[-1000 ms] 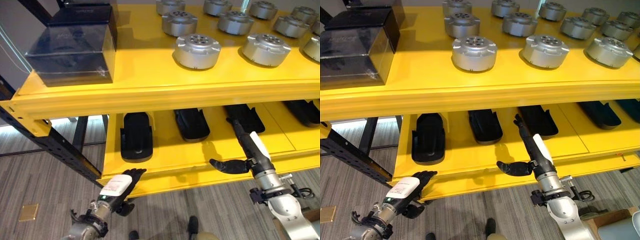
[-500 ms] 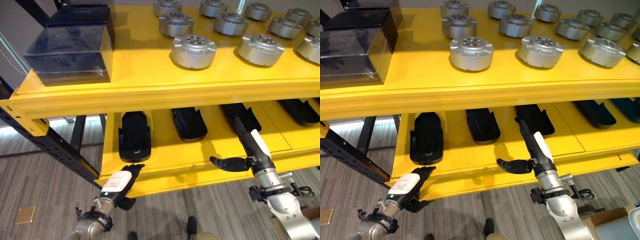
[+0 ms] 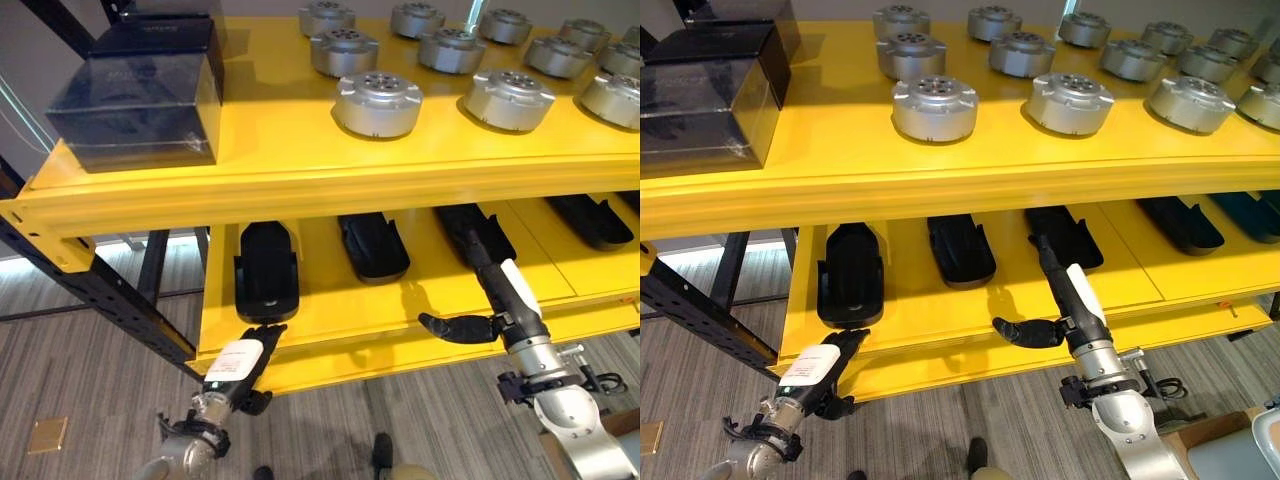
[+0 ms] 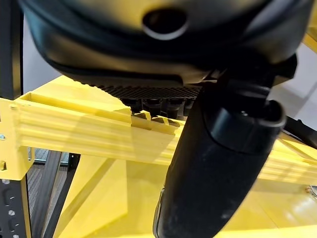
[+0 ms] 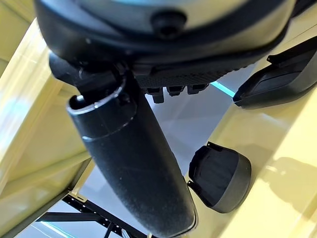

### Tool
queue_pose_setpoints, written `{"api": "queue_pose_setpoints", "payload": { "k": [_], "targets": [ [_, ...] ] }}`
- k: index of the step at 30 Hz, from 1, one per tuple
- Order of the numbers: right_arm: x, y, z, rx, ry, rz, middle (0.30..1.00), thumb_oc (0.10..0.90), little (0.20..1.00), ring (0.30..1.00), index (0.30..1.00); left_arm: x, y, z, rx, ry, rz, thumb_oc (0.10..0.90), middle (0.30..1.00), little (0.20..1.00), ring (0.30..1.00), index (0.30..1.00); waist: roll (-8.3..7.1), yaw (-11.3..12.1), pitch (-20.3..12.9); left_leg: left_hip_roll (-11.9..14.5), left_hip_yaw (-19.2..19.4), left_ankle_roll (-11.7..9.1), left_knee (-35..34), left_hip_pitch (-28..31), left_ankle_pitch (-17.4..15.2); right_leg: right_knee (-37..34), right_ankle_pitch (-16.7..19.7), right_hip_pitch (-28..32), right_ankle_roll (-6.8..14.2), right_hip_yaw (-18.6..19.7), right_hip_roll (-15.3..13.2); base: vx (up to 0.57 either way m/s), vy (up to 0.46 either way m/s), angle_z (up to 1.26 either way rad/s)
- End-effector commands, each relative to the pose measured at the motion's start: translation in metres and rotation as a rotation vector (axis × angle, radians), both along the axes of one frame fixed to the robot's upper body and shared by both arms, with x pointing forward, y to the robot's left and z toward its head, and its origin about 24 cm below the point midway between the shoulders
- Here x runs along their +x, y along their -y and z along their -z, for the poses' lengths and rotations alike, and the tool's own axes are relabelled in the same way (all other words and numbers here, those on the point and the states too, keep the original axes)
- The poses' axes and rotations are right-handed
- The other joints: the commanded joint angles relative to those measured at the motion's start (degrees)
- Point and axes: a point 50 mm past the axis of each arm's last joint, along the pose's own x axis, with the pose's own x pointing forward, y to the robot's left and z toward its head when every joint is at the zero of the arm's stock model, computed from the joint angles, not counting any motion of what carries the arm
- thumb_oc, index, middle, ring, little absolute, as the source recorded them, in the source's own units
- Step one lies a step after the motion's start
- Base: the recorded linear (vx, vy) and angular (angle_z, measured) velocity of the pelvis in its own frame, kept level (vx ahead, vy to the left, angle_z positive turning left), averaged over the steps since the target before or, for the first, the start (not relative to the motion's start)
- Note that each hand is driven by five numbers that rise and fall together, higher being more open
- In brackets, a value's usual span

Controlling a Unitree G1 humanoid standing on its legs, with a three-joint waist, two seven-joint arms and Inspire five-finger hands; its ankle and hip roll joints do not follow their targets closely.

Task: Move parts from the plastic box to the shelf.

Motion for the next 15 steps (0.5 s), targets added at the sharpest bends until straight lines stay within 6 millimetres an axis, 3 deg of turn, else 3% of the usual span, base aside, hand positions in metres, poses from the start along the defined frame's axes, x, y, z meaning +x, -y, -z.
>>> {"api": "queue_pose_setpoints", "payload": {
  "k": [1,15],
  "targets": [
    [0.009,-0.013,-0.052,0.019,0.290,-0.079,1.000,0.900,1.000,1.000,1.000,0.018,-0.009,-0.006,0.059,0.054,-0.016,0.900,1.000,1.000,1.000,1.000,-1.74,-1.8,-1.7,2.4,-1.1,-0.7,2.5,-1.4,0.7,4.3,-6.7,3.0,1.7,-2.9,-1.0,0.00,0.000,0.00],
    [0.009,-0.018,-0.049,0.032,0.273,-0.104,1.000,0.900,1.000,1.000,1.000,0.026,-0.010,0.011,0.051,0.009,-0.113,0.900,1.000,1.000,1.000,1.000,-1.89,-2.3,-2.1,2.5,-0.8,-0.9,2.5,-1.2,0.8,4.3,-6.7,3.1,1.6,-2.8,-0.8,0.01,0.001,-0.01]
  ]
}}
